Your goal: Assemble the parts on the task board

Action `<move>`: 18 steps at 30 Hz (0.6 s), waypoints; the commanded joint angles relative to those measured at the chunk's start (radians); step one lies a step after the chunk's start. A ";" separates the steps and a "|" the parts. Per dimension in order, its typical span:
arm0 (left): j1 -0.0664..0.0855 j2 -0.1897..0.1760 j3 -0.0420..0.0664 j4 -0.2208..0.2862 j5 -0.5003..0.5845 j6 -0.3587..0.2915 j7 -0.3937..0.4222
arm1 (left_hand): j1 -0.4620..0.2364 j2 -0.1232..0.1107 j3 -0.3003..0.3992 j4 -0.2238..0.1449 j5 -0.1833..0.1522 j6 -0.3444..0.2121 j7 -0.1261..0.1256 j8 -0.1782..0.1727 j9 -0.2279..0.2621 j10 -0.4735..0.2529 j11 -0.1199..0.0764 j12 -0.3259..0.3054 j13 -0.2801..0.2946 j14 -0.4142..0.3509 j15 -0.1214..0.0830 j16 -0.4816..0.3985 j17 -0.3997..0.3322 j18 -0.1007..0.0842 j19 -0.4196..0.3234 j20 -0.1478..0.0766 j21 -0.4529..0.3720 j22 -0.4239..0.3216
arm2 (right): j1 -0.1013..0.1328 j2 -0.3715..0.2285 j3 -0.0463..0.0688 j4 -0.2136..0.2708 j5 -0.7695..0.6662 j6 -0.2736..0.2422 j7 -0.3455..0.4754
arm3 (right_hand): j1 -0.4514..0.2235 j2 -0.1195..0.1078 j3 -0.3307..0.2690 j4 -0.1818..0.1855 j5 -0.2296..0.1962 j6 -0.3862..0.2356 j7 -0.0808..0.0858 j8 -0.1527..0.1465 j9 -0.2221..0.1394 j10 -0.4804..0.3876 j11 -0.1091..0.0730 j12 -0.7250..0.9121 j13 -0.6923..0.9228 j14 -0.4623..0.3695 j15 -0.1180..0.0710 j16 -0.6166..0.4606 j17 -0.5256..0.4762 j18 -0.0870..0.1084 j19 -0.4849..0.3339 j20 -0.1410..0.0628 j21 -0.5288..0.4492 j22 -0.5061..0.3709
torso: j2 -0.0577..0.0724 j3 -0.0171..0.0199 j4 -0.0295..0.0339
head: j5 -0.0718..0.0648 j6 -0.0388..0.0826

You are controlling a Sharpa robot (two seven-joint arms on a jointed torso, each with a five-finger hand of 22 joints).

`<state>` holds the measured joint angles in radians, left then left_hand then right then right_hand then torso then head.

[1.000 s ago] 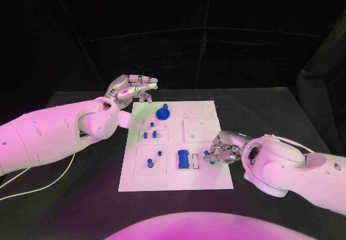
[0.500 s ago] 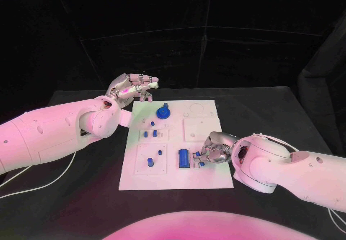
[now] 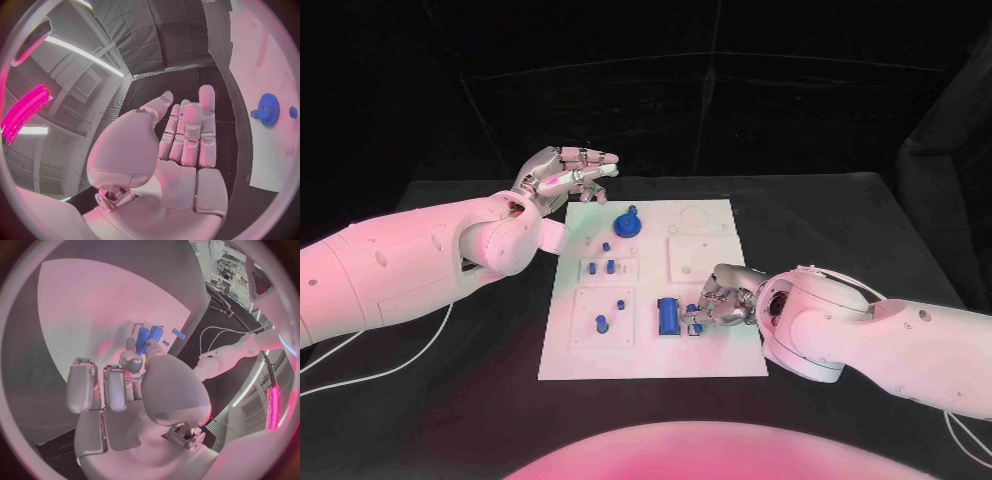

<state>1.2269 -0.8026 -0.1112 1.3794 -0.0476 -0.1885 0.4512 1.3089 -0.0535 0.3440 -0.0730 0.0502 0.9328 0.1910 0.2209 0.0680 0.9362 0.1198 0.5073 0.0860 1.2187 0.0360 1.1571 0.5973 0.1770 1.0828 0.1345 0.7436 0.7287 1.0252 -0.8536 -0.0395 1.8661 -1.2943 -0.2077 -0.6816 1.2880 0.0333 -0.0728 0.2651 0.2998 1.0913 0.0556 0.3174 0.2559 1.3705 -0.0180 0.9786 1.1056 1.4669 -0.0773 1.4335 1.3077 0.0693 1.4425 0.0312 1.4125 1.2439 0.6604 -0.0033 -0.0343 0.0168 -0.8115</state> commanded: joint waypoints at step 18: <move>0.001 0.002 0.001 0.002 0.002 0.015 0.001 | -0.005 0.002 0.002 0.004 0.003 -0.003 0.001 0.003 0.001 -0.005 -0.001 0.005 0.002 -0.005 0.001 0.002 0.001 0.007 -0.001 0.005 -0.005 -0.001 | 0.001 0.019 0.000 -0.020 -0.044 0.070 -0.031 | -0.006 0.005 -0.003 0.007 0.007 0.013 -0.001 0.005 0.002 0.013 -0.002 0.008 0.005 0.059 -0.007 0.006 0.011 -0.005 0.004 -0.003 0.004 0.002 | 0.000 0.0002 -0.0007 | 0.002 -0.006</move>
<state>1.2270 -0.8021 -0.1112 1.3793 -0.0476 -0.1858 0.4496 1.3089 -0.0535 0.3440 -0.0730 0.0502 0.9328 0.1910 0.2209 0.0680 0.9362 0.1198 0.5073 0.0860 1.2187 0.0360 1.1571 0.5974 0.1770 1.0828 0.1345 0.7436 0.7288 1.0257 -0.8360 -0.0395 1.8437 -1.3223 -0.1595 -0.6988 1.2880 0.0333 -0.0752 0.2674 0.3055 1.0996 0.0534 0.3215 0.2573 1.3776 -0.0178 0.9824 1.1094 1.4669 -0.0771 1.4338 1.3074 0.0695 1.4437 0.0300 1.4125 1.2441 0.6606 -0.0032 -0.0342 0.0182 -0.8170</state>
